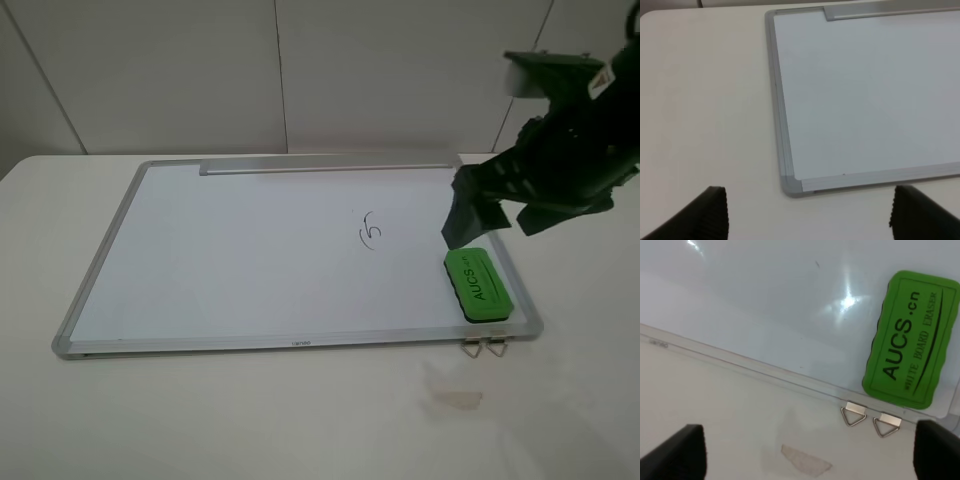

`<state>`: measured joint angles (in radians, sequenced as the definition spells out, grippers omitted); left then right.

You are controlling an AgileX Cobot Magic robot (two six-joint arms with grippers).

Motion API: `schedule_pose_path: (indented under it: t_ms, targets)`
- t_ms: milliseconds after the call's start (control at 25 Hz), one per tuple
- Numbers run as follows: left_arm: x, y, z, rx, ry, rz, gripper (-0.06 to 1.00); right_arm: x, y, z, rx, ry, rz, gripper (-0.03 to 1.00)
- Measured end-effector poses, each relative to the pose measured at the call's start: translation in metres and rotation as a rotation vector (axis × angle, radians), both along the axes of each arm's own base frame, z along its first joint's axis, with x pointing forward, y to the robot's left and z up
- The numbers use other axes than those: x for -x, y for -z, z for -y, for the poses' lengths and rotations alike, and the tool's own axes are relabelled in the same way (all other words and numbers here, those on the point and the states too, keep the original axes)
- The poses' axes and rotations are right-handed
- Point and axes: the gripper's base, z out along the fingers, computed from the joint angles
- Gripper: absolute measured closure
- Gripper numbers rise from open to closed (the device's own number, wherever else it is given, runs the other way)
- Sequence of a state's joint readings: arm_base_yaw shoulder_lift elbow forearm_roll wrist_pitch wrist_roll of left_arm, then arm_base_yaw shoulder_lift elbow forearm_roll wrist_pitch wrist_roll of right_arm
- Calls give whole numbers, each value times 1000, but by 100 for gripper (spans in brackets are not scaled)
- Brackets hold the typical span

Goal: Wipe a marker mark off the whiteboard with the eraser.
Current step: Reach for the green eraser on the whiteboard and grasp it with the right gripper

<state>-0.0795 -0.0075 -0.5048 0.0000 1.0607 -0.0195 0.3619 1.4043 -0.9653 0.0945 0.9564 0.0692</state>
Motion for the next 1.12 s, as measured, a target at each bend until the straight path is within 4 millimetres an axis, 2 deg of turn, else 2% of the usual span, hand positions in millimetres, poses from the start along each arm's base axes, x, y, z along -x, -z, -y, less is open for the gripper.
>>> schedule_pose_path:
  t_ms: [120, 280, 480, 720, 960, 1120]
  targets:
    - [0, 0, 0, 0, 0, 0, 26, -24, 20, -6, 56, -5, -57, 14]
    - [0, 0, 0, 0, 0, 0, 26, -46, 45, -9, 112, 5, -119, 14]
    - [0, 0, 0, 0, 0, 0, 26, -69, 70, 6, 139, 69, -184, 14]
    - [0, 0, 0, 0, 0, 0, 26, -81, 99, 21, 160, 117, -249, 14]
    - [0, 0, 0, 0, 0, 0, 26, -89, 124, 20, 168, 116, -256, 14]
    - [0, 0, 0, 0, 0, 0, 26, -91, 134, 20, 167, 121, -258, 14]
